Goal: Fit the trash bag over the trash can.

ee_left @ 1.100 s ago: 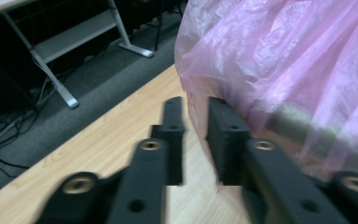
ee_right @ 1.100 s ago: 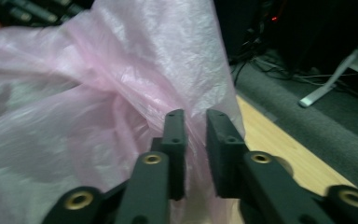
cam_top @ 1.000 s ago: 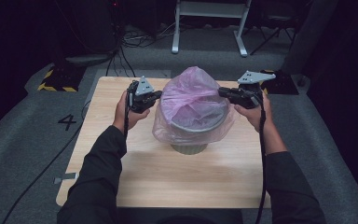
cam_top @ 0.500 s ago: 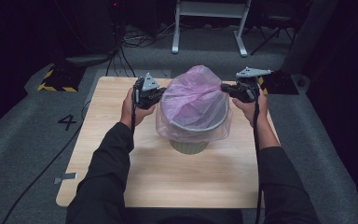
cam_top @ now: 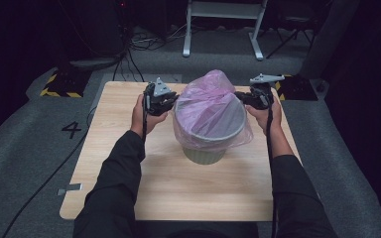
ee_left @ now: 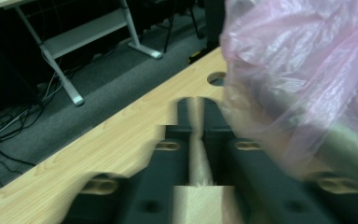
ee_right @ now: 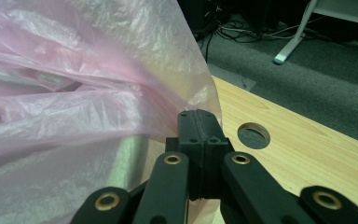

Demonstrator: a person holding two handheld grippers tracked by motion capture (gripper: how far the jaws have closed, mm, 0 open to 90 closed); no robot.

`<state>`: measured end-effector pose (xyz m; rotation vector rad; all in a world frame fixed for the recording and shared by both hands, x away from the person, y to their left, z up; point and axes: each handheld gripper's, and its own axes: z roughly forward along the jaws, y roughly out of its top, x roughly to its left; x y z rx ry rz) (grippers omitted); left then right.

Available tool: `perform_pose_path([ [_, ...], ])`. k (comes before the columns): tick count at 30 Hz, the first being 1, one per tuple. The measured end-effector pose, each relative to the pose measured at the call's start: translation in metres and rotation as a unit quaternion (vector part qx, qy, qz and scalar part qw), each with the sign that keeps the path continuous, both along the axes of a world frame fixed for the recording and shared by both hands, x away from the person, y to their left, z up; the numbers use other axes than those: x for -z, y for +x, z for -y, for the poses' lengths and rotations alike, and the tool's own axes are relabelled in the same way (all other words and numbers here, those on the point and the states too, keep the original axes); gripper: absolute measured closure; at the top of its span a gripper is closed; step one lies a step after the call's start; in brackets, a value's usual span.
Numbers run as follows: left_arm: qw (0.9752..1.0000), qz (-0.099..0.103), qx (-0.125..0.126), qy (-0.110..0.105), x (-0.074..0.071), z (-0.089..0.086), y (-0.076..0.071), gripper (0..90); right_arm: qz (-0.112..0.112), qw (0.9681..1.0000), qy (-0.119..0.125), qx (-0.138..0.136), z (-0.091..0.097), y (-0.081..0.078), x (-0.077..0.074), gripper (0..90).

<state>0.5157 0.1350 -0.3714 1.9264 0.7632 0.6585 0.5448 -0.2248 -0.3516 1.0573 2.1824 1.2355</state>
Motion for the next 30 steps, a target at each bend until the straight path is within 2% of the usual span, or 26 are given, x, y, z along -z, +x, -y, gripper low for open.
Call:
perform_pose_path([
  [2, 0.9999, 0.007, 0.001, 0.011, -0.004, -0.006, -0.004, 58.2, 0.005, 1.0000, 0.007, 0.000, 0.003, -0.003, -0.001, 90.0],
  [4, 0.9999, 0.009, -0.005, 0.005, -0.008, -0.012, -0.008, 47.5, 0.013, 0.9996, 0.025, -0.001, 0.006, -0.006, -0.005, 90.0],
  [7, 0.9996, 0.022, -0.012, -0.016, -0.017, -0.022, -0.014, 35.4, 0.026, 0.9990, 0.035, -0.005, 0.008, -0.011, -0.011, 90.0],
  [10, 0.9987, 0.034, -0.007, -0.037, -0.027, -0.028, -0.020, 31.3, 0.038, 0.9984, 0.039, -0.014, 0.006, -0.017, -0.019, 89.9],
  [11, 0.9982, 0.035, 0.004, -0.048, -0.030, -0.029, -0.022, 30.5, 0.041, 0.9983, 0.039, -0.017, 0.005, -0.019, -0.021, 89.7],
  [13, 0.9975, 0.044, 0.018, -0.051, -0.036, -0.026, -0.028, 29.9, 0.044, 0.9981, 0.038, -0.021, 0.002, -0.022, -0.025, 89.7],
  [15, 0.9965, 0.045, 0.047, -0.053, -0.042, -0.018, -0.034, 29.9, 0.047, 0.9981, 0.032, -0.024, -0.002, -0.023, -0.027, 89.2],
  [18, 0.9948, 0.036, 0.089, -0.034, -0.048, -0.001, -0.040, 28.7, 0.048, 0.9981, 0.025, -0.029, -0.007, -0.025, -0.029, 88.8],
  [20, 0.9953, 0.028, 0.093, -0.004, -0.049, 0.011, -0.039, 27.4, 0.048, 0.9981, 0.024, -0.032, -0.010, -0.026, -0.030, 88.4],
  [21, 0.9953, 0.022, 0.095, 0.000, -0.048, 0.015, -0.037, 27.3, 0.049, 0.9981, 0.020, -0.031, -0.010, -0.025, -0.030, 88.2],
  [22, 0.9960, 0.019, 0.087, 0.010, -0.048, 0.020, -0.035, 28.3, 0.049, 0.9981, 0.021, -0.030, -0.011, -0.025, -0.030, 87.9],
  [24, 0.9962, 0.012, 0.084, 0.017, -0.047, 0.024, -0.031, 31.2, 0.048, 0.9981, 0.021, -0.033, -0.012, -0.025, -0.030, 87.6],
  [26, 0.9966, 0.013, 0.076, 0.027, -0.047, 0.028, -0.029, 34.5, 0.046, 0.9981, 0.023, -0.034, -0.012, -0.024, -0.029, 86.9],
  [29, 0.9964, 0.015, 0.065, 0.052, -0.047, 0.032, -0.025, 47.1, 0.048, 0.9979, 0.024, -0.037, -0.012, -0.024, -0.029, 85.8],
  [30, 0.9965, 0.018, 0.060, 0.055, -0.047, 0.032, -0.024, 54.5, 0.049, 0.9977, 0.028, -0.039, -0.012, -0.024, -0.029, 85.3],
])
